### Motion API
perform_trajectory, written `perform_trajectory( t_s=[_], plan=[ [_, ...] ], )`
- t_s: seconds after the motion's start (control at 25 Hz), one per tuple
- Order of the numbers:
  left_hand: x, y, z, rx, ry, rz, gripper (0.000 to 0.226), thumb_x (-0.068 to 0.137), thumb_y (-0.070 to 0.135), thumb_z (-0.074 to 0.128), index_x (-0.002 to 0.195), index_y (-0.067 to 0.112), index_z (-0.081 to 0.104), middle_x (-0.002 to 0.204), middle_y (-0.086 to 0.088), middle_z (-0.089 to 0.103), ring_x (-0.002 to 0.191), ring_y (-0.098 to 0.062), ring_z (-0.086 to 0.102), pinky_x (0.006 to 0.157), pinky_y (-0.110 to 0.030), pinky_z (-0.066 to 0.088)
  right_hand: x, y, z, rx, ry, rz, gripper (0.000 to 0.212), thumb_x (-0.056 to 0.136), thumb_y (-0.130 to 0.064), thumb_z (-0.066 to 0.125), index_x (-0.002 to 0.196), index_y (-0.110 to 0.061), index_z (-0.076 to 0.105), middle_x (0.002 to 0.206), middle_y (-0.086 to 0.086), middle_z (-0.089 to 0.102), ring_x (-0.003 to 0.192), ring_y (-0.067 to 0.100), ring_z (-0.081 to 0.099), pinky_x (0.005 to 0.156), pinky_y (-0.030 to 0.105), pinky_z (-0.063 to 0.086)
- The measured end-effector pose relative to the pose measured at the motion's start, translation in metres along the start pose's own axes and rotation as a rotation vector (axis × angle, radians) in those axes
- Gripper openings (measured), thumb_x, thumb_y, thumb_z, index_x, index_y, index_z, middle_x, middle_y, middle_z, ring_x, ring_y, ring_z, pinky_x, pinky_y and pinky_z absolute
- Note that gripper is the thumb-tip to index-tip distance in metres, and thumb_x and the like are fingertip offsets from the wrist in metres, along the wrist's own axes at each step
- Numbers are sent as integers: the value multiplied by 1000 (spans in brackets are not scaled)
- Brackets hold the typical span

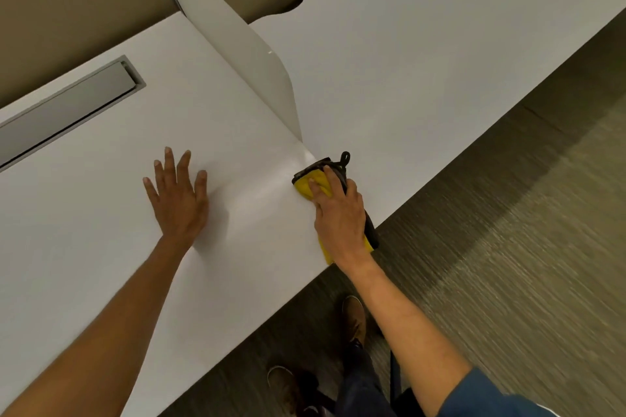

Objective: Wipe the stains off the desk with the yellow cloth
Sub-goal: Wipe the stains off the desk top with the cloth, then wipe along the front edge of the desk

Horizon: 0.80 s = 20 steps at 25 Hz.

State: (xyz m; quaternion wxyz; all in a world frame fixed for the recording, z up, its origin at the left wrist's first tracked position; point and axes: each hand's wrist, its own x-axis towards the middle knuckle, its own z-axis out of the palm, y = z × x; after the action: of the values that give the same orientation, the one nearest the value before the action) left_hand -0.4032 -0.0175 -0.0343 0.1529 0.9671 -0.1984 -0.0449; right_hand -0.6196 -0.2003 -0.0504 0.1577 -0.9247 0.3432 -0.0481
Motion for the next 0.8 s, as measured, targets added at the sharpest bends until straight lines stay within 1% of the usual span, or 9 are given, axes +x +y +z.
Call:
perform_trajectory(
  t_s=[0.2,0.28,0.36,0.44,0.52,0.6,0.64,0.72,0.8],
  plan=[
    [9,54,22,-1,-63,98,58,107,50,25,161,29,23,173,0,5,159,-24,-1,127,-49,-8,-19,19,-21,-8,-69,-27,65,90,0,51,146,-31,45,162,1,24,112,27,43,91,33,40],
    [11,64,28,10,-81,108,58,107,51,25,161,29,23,173,1,5,159,-24,-1,127,-50,-8,-23,29,-35,36,-122,-35,60,91,-1,50,141,-33,51,160,-2,27,105,24,43,87,30,38],
    [16,71,33,22,-94,109,59,107,52,26,161,30,23,173,1,4,159,-24,-1,126,-50,-8,-26,44,-53,129,-173,-23,49,93,-7,51,133,-36,58,158,-5,33,102,23,44,87,29,39],
    [24,79,38,44,-104,109,60,106,54,26,161,30,21,173,1,3,159,-24,-3,126,-50,-10,-26,64,-72,258,-210,4,43,96,-16,52,132,-39,60,156,-8,37,105,25,46,92,29,39],
    [35,87,44,59,-115,111,62,105,56,26,162,30,20,173,0,2,159,-24,-4,125,-51,-11,-16,89,-90,444,-221,76,40,96,-23,57,133,-40,60,154,-9,42,122,26,48,102,30,38],
    [48,92,49,66,-124,104,64,104,59,26,162,31,20,173,0,2,159,-24,-4,125,-51,-11,2,112,-103,652,-244,152,39,94,-29,62,132,-40,62,150,-10,47,133,14,46,109,25,35],
    [53,93,51,68,-128,97,66,103,61,25,162,31,19,173,0,2,159,-25,-4,124,-52,-11,12,123,-106,735,-266,178,39,93,-31,64,131,-40,63,147,-13,49,131,7,46,106,19,35],
    [64,95,58,73,-139,70,66,102,63,23,162,32,18,173,0,2,159,-25,-4,125,-53,-11,33,141,-107,855,-322,197,38,91,-29,67,128,-40,65,138,-19,54,122,-1,50,92,3,34],
    [68,93,61,80,-135,27,67,102,64,20,162,34,16,173,1,2,159,-24,-3,126,-54,-9,55,149,-101,941,-377,184,38,90,-27,69,125,-41,66,127,-25,56,106,-10,54,78,-3,37]
  ],
)
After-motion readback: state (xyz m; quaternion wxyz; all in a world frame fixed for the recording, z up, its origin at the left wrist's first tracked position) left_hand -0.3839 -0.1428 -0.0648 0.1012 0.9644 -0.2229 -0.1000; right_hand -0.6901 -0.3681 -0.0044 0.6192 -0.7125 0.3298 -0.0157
